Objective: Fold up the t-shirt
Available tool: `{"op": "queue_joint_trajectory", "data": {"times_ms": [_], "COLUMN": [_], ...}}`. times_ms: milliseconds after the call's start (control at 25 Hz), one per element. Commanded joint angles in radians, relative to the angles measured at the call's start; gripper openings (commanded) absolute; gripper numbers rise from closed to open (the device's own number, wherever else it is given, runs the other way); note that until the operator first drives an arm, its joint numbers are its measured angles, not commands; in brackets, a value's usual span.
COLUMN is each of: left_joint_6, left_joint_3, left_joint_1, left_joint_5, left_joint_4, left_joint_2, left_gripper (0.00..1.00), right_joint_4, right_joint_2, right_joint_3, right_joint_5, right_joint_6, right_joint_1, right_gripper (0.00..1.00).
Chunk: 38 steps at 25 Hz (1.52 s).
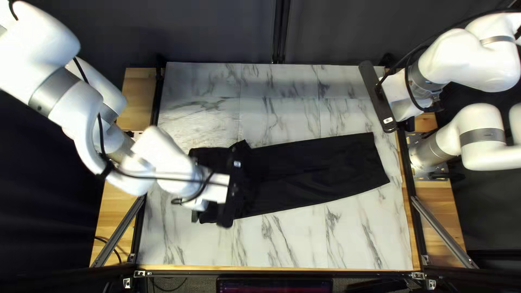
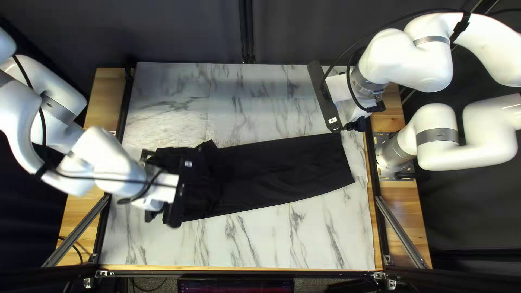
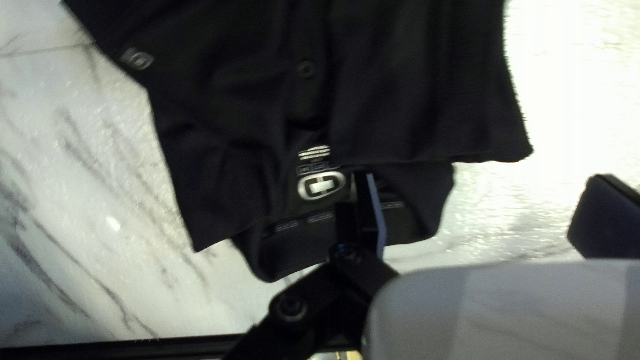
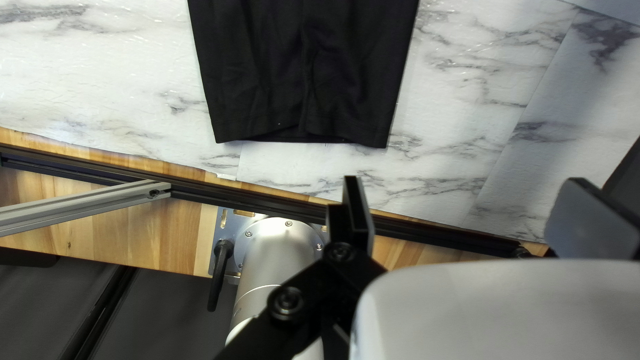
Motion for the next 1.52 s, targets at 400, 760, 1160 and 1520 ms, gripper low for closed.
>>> {"op": "queue_joint_trajectory", "data": {"times_ms": [400,760,1160,1520], "left_joint_6": [-0.167,-0.523,-0.551,-0.545], "left_joint_3": [0.002,-0.123,-0.085,-0.062], "left_joint_1": [-0.061,-0.184,-0.157,-0.153], "left_joint_5": [-0.072,0.069,0.005,-0.002], "left_joint_4": [0.084,0.214,0.254,0.248], "left_joint_2": [0.109,0.27,0.306,0.287], "left_gripper": [1.0,1.0,0.34,0.0], "right_joint_4": [0.0,0.0,0.0,0.0], "right_joint_2": [0.0,0.0,0.0,0.0], "right_joint_3": [0.0,0.0,0.0,0.0], "right_joint_5": [0.0,0.0,0.0,0.0], "right_joint_6": [0.0,0.0,0.0,0.0], "right_joint_1": [0.0,0.0,0.0,0.0], "right_gripper": [1.0,1.0,1.0,1.0]}}
